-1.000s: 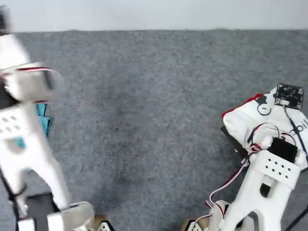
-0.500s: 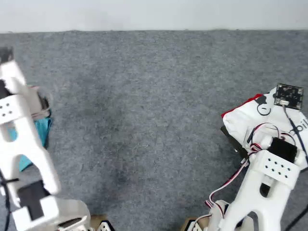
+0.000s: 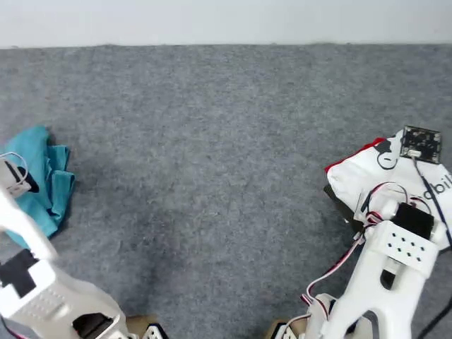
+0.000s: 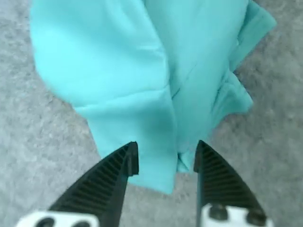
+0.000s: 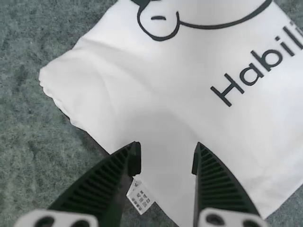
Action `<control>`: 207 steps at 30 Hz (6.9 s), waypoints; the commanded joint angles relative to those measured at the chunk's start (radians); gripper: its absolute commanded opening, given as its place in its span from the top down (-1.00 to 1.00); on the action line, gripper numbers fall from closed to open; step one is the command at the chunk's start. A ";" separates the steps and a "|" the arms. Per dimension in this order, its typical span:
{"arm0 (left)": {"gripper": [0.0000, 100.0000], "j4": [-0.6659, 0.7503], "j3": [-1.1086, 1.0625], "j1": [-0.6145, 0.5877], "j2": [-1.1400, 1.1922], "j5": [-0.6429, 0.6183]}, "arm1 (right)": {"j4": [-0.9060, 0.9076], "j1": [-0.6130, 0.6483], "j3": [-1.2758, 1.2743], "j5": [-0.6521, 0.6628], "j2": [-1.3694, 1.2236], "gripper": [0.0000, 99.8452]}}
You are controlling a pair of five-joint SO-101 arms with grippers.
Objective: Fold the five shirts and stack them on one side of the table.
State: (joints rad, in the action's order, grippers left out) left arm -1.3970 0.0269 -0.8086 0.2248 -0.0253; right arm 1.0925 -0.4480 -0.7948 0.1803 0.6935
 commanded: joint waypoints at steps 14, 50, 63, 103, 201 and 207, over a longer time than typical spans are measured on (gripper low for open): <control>0.71 0.106 0.007 -0.002 0.166 0.014 | 0.001 -0.007 0.006 0.005 0.025 0.63; 0.98 -0.345 0.366 0.683 -0.221 0.014 | 0.001 0.150 -0.017 0.005 0.025 0.63; 0.98 -0.313 0.616 1.031 -0.474 0.233 | -0.001 0.150 -0.046 0.005 0.025 0.63; 0.76 0.327 -0.610 0.486 -0.519 0.152 | -0.082 0.151 -0.132 0.006 0.025 0.63; 0.98 -0.342 0.645 1.122 -0.443 0.222 | -0.091 0.302 -0.124 0.012 -0.085 0.63; 0.98 -0.324 0.679 1.096 -0.508 0.233 | -0.090 0.380 -0.129 0.012 -0.085 0.63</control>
State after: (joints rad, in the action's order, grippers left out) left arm -1.7346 0.6529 0.2961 -0.2340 0.1926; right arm 1.0065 -0.1074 -0.9314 0.1818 0.6107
